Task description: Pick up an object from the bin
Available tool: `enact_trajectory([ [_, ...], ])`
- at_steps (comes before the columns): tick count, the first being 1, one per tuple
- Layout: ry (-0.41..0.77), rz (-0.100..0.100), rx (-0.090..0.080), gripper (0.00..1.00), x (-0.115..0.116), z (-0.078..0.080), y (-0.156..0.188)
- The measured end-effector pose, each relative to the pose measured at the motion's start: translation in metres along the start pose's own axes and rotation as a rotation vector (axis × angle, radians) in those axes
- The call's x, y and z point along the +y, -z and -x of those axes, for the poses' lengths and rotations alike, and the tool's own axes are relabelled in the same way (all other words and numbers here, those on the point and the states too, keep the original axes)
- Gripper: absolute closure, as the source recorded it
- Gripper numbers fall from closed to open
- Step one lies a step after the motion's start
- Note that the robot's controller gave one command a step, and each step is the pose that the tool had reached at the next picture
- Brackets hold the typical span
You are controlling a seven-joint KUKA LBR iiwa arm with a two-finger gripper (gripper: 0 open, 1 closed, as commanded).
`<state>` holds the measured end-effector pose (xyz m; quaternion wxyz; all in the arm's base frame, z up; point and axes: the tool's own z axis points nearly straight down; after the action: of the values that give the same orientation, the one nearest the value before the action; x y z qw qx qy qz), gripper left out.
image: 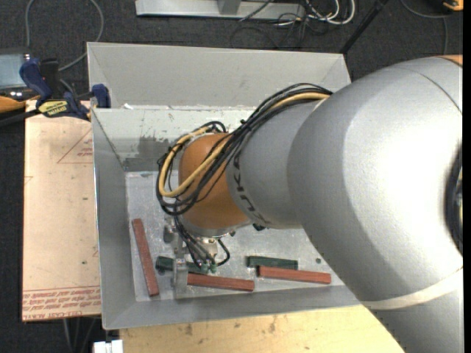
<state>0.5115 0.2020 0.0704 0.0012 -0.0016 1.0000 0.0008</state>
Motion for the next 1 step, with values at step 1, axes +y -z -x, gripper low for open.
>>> enact_trajectory([
  [1, 0.000, 0.001, -0.005, 1.00, 0.0008, 0.0011, 0.0010],
])
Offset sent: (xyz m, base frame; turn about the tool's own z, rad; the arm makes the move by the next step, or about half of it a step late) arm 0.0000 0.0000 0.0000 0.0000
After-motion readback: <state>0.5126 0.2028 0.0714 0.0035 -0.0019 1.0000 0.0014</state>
